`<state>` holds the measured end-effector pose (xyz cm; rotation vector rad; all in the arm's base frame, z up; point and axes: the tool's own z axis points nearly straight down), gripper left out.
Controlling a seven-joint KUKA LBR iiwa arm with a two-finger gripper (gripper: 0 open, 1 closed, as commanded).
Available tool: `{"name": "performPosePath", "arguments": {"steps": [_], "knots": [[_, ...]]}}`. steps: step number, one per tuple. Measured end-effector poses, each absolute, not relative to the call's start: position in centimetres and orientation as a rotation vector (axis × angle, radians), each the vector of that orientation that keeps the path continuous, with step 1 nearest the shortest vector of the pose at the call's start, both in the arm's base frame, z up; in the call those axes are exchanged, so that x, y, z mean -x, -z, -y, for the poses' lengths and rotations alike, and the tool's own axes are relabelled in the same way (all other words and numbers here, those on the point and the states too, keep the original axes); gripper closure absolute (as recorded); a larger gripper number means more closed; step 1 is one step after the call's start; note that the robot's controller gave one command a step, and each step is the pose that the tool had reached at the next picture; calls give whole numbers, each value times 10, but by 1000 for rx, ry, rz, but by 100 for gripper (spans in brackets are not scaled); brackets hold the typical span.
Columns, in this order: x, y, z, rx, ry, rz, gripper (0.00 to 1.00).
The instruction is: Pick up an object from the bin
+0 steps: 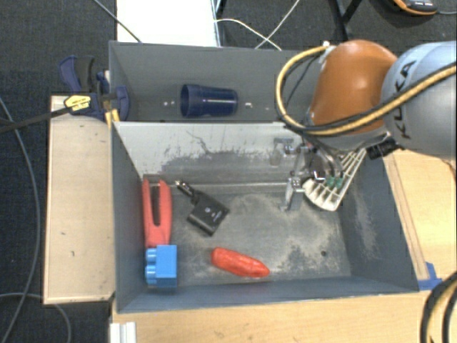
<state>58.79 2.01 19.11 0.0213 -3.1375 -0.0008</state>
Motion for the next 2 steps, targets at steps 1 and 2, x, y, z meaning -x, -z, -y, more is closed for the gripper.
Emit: {"name": "performPosePath", "arguments": {"steps": [1, 2], "knots": [[-590, -195, -20, -20, 1, 3145, 0], [-589, -96, -192, -78, 4, 3147, 0]]}}
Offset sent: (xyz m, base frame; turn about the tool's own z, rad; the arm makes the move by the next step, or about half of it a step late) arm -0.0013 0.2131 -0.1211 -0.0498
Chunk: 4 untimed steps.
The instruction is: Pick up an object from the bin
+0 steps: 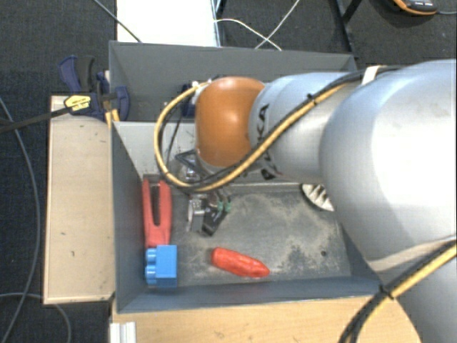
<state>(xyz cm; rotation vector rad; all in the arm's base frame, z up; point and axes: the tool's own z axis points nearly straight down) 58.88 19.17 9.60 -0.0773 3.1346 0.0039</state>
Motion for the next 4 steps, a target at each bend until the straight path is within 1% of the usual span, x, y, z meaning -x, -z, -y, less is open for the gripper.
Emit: {"name": "performPosePath", "arguments": {"steps": [1, 2, 3, 4], "knots": [[-567, -141, -133, 267, 5, -3124, 0], [-569, -100, -162, -250, -4, -3132, 0], [-584, -70, -127, -102, 6, -3135, 0], [-589, -70, -150, -490, -3, -3097, 100]]}}
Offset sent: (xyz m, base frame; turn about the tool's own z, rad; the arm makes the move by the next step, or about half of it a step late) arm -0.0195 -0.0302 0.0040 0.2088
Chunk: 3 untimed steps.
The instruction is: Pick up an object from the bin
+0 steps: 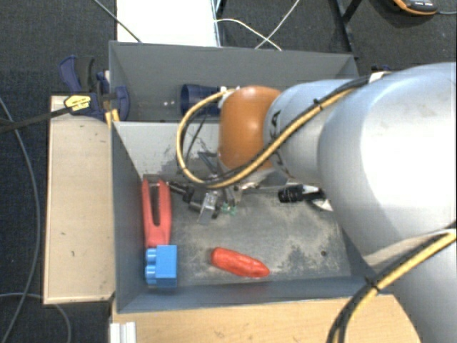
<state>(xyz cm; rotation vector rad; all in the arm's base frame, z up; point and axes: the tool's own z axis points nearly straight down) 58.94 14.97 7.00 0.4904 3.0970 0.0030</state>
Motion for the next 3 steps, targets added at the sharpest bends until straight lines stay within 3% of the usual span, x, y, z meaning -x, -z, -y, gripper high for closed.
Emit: {"name": "performPosePath", "arguments": {"steps": [1, 2, 3], "knots": [[-589, -70, -150, -490, -3, -3097, 100], [-587, -85, -149, -491, 2, -3104, 100], [-588, -117, -149, -487, -3, -3100, 100]]}}
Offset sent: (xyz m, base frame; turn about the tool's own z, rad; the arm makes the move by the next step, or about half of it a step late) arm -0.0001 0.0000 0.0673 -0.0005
